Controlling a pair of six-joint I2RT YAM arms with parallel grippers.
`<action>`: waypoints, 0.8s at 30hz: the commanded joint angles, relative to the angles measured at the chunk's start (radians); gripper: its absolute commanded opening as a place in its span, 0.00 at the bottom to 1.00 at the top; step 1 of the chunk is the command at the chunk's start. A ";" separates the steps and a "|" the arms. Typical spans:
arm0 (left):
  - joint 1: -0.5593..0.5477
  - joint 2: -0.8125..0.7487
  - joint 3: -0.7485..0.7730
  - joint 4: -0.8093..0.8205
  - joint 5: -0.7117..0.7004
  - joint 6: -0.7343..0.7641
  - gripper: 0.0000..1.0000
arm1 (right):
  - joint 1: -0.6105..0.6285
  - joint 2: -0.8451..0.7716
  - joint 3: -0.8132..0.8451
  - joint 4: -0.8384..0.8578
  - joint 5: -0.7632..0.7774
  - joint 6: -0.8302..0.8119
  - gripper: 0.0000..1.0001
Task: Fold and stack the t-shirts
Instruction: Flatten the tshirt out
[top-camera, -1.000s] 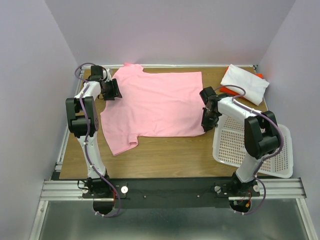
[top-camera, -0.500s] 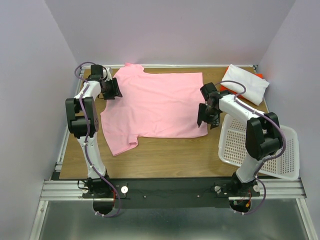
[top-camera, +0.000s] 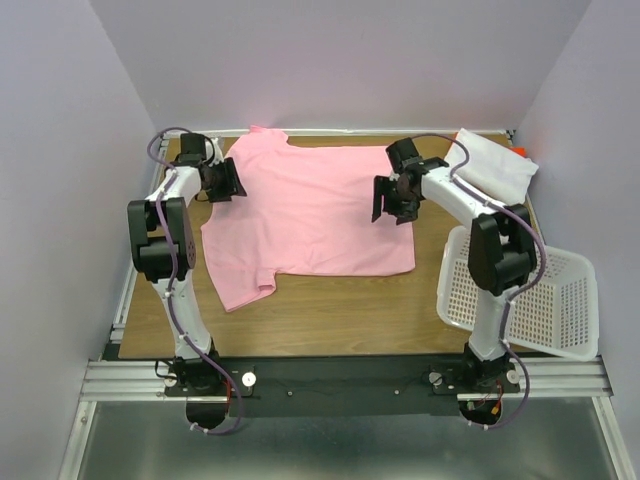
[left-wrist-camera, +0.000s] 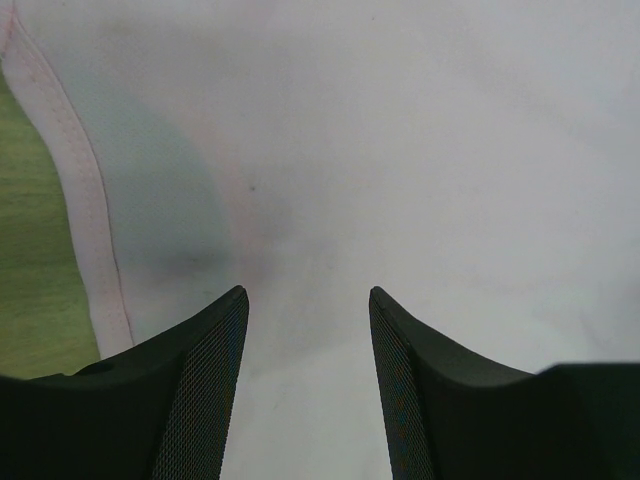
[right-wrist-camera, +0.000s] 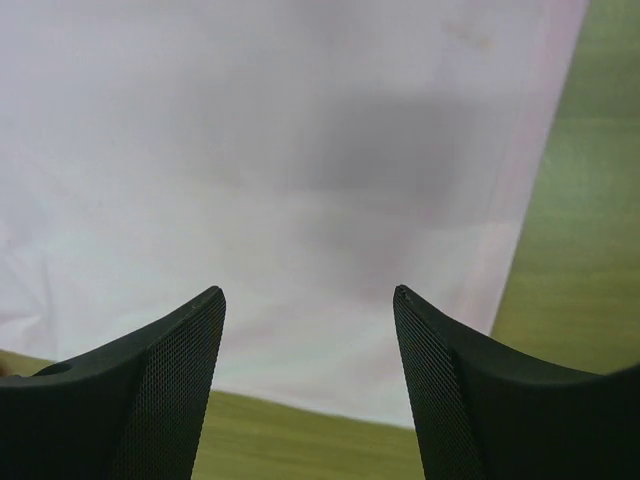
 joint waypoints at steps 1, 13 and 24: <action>-0.005 0.031 -0.022 0.033 0.034 -0.015 0.60 | 0.006 0.111 0.106 0.073 -0.038 -0.051 0.75; 0.058 0.064 -0.074 0.053 -0.012 -0.024 0.60 | 0.006 0.355 0.316 0.090 -0.009 -0.113 0.76; 0.078 0.104 -0.042 0.047 -0.017 -0.009 0.59 | 0.004 0.480 0.431 0.087 -0.003 -0.148 0.78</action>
